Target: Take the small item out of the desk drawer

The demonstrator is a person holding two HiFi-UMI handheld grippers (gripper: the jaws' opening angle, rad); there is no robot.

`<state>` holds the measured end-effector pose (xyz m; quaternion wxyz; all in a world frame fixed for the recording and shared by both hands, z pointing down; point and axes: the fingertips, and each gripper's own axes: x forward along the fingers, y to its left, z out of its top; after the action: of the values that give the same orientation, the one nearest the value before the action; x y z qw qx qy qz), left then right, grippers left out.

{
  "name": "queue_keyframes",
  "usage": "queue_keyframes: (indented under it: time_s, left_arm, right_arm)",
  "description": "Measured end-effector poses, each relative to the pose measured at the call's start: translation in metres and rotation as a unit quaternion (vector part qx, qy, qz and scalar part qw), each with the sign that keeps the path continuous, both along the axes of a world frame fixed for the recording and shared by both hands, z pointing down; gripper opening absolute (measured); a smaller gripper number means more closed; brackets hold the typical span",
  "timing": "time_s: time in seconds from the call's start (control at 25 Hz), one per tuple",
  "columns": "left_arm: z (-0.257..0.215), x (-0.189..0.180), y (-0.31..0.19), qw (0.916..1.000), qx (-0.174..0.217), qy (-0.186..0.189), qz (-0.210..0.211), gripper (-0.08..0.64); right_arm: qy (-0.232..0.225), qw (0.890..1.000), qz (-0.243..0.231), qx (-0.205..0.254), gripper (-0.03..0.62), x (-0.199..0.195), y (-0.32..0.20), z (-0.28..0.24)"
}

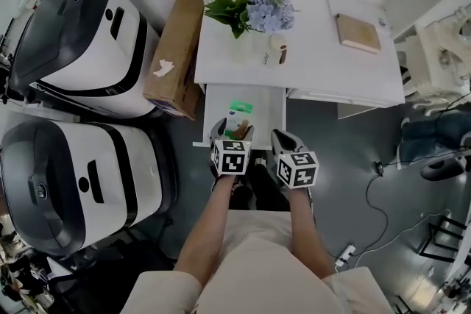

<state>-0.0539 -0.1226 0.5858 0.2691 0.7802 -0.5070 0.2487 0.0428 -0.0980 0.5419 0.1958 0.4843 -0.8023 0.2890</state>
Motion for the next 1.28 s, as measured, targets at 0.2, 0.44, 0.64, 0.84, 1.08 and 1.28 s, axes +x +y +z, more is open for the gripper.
queue_keyframes:
  time_s: [0.2,0.44,0.64,0.84,1.08,1.28]
  left_arm:
    - [-0.023,-0.004,0.016,0.9998,0.018,0.011,-0.006,0.356]
    - [-0.046,-0.006,0.031,0.9991,0.032,0.025,-0.008,0.356]
    - [-0.054,-0.013,0.036,0.9982,0.056,0.020,-0.009,0.356]
    - [-0.049,-0.014,0.040,0.9981,0.060,0.016,-0.001,0.356]
    - [-0.066,-0.004,0.039,0.9971,0.070,0.016,0.024,0.356]
    - [-0.076,-0.001,0.041,0.9960,0.081,0.014,0.033,0.356]
  right_arm:
    - [0.008,1.000,-0.009,0.007,0.025,-0.008,0.009,-0.008]
    - [0.017,0.999,-0.021,0.021,0.025,-0.017,0.014,-0.022]
    - [0.021,0.999,-0.028,0.031,0.025,-0.019,0.017,-0.025]
    - [0.032,0.998,-0.039,0.034,0.025,-0.020,0.022,-0.027]
    - [0.029,0.998,-0.043,0.043,0.025,-0.019,0.021,-0.033]
    - [0.016,0.998,-0.035,0.042,0.025,-0.018,0.022,-0.033]
